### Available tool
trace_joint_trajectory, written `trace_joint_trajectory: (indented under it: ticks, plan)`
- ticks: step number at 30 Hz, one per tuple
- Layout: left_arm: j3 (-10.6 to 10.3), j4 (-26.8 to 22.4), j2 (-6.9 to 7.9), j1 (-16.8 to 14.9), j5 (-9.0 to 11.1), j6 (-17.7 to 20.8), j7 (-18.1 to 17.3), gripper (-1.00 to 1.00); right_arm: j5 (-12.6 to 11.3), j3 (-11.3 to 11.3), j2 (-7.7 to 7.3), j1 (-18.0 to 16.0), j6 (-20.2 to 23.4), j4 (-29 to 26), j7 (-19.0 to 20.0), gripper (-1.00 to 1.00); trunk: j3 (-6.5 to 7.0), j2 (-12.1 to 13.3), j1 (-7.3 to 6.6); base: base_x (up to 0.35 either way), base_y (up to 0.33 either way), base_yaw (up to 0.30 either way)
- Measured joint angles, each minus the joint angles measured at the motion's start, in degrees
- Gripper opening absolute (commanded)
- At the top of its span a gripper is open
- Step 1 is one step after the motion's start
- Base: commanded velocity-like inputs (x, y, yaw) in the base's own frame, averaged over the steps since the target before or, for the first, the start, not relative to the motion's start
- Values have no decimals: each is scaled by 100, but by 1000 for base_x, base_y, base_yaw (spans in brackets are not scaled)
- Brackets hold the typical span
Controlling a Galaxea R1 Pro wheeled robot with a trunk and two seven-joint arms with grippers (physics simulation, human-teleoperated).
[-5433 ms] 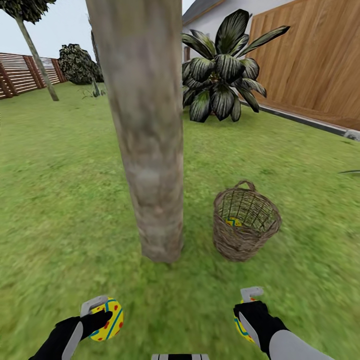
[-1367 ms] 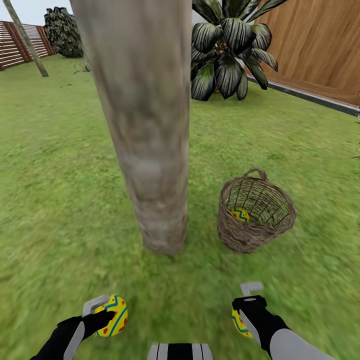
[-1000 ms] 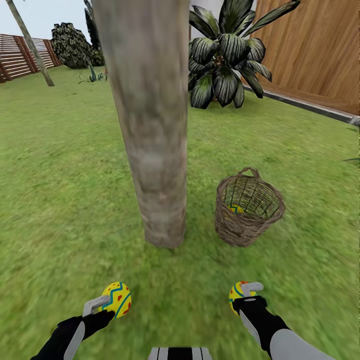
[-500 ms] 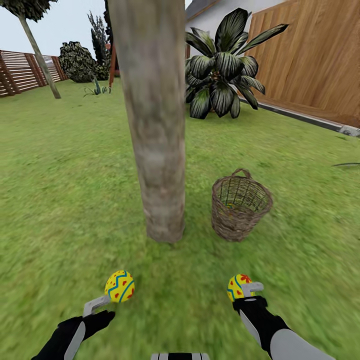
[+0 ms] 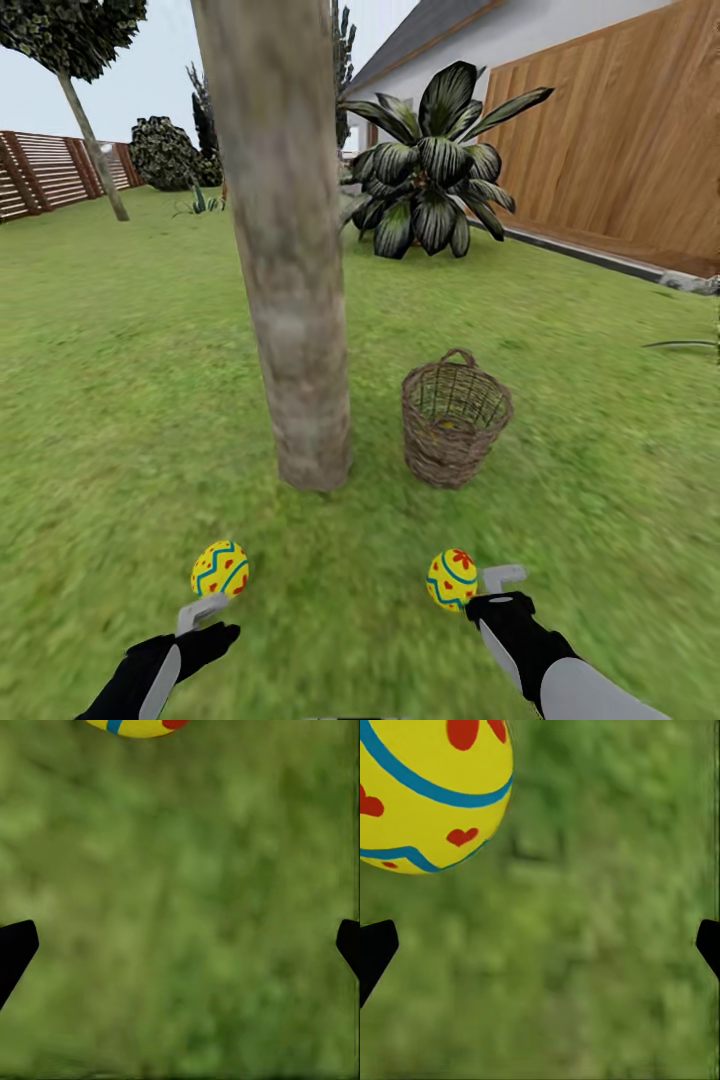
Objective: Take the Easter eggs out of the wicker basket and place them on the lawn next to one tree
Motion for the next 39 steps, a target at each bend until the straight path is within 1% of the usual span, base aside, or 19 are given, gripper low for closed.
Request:
trace_joint_trajectory:
  ticks: [15,36,39]
  plan:
    - [-7,0,0,0,-19,0,20,100,0,-2,-8,0,-6,1,1,100,333,20,-39,-111,-289,0]
    - [21,0,0,1,10,0,21,100,0,-3,-25,0,-7,2,-1,100,798,48,-93,-111,-290,0]
    - [22,1,-1,0,10,0,21,100,0,-2,-26,0,-7,1,4,100,871,52,-101,-110,-290,-150]
